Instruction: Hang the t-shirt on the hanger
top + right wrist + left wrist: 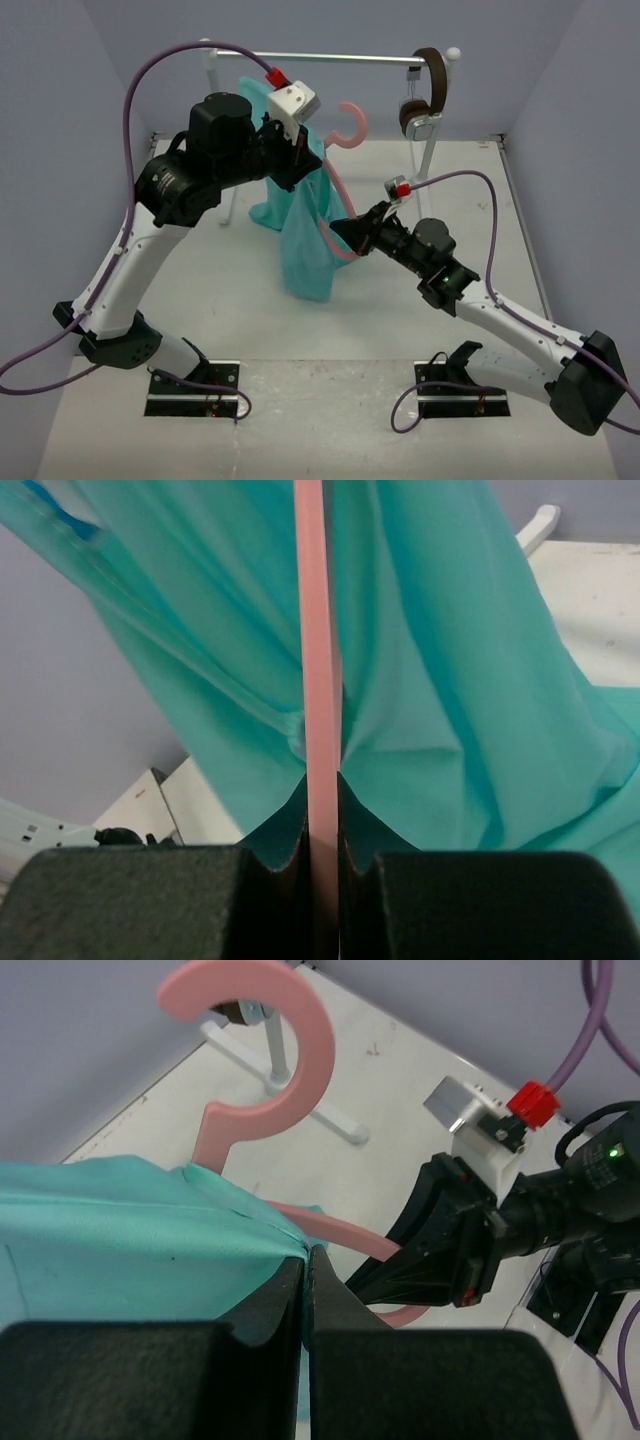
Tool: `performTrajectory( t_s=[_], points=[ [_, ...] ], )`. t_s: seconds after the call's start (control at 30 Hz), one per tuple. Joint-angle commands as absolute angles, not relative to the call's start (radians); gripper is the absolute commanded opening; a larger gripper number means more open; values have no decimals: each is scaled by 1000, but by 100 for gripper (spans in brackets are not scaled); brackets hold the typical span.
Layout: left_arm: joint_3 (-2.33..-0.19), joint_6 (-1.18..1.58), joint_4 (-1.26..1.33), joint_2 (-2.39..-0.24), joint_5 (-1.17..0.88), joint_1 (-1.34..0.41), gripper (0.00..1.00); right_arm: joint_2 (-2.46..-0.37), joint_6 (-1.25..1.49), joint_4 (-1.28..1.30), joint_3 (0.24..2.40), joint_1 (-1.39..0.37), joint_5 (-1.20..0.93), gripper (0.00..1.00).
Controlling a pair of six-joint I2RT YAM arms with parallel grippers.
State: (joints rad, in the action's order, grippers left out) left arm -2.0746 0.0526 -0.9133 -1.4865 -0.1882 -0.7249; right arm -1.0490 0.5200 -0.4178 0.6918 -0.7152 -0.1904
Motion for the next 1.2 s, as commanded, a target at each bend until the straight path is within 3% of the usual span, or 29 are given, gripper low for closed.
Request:
performTrajectory(
  t_s=[0.0,0.1,0.13,0.17,0.23,0.27,0.3,0.57,0.73,0.97,1.17],
  points=[
    [-2147,78,-936,-1480,-140,-732,0,-1014,487,-504,692,-719,-126,0],
    [-2135,58,-969,-1506,-60,-732,1,-960,478,-534,674,-718,-146,0],
    [-2136,56,-979,-1515,-53,-732,12,-948,477,-544,670,-719,-152,0],
    [-2140,51,-978,-1524,-53,-732,37,-935,475,-555,667,-718,-155,0],
    [-2146,50,-960,-1517,-60,-732,58,-925,477,-573,655,-702,-160,0],
    [-2143,47,-943,-1504,-59,-732,83,-925,488,-588,649,-686,-180,0],
    [-2141,43,-921,-1492,-57,-732,100,-925,504,-601,642,-669,-202,0],
    [-2106,-179,-792,-1372,171,-732,100,-882,494,-647,572,-439,-531,0],
    [-1748,-530,-503,-1162,-18,-732,100,-798,366,-636,492,-341,-745,0],
    [-1764,-938,-720,-1188,-261,-732,100,-757,112,-332,553,-278,-1014,0],
    [-1723,-877,-794,-1186,-375,-732,97,-728,32,-286,570,-278,-1043,0]
  ],
)
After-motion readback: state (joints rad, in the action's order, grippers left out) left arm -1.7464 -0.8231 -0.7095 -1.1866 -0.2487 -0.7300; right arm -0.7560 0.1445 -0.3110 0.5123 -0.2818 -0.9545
